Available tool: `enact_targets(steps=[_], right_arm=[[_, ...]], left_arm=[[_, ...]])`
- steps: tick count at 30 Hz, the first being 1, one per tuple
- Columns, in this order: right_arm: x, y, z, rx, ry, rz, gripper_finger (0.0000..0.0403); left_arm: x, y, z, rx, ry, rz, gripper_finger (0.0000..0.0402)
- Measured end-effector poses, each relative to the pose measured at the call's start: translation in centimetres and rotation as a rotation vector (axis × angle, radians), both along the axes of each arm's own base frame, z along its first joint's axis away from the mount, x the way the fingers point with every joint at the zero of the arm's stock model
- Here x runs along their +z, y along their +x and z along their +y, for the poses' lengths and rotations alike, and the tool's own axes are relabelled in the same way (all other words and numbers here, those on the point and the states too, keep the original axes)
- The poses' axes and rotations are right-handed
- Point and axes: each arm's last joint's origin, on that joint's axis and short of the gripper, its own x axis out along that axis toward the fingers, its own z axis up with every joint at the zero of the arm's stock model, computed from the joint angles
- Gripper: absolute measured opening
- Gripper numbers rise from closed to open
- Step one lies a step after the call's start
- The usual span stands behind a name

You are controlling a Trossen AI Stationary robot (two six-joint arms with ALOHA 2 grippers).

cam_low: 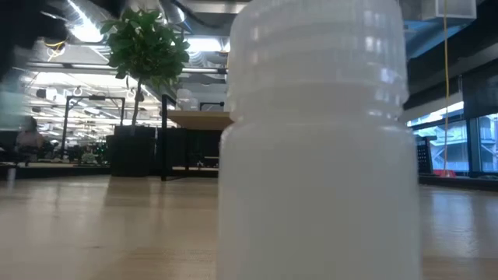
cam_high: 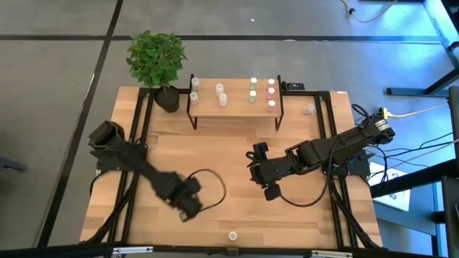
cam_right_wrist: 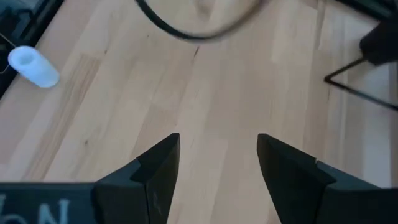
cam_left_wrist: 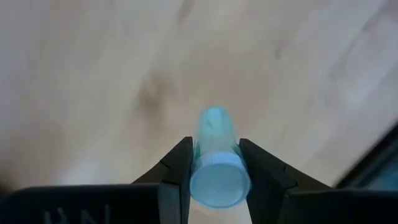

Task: Pick and place medicine bottles onto shelf by color
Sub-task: Put the green pill bottle on the shelf aligned with the other green pill bottles

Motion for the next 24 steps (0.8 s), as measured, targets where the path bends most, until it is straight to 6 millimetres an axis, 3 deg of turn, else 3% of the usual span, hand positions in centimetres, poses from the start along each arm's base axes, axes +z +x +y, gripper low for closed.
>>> enact_targets(steps=[15, 24], right_arm=[[2.3, -2.8, -1.1, -0.059, 0.051, -0.002, 0.0217], [3.3, -3.8, -1.6, -0.057, 0.058, -0.023, 0.0217]], left_arm=[[0.2, 6.3, 11.1, -0.221, 0.026, -0.152, 0.0096], [0.7, 8.4, 15.7, -0.285, 0.105, -0.299, 0.0096]])
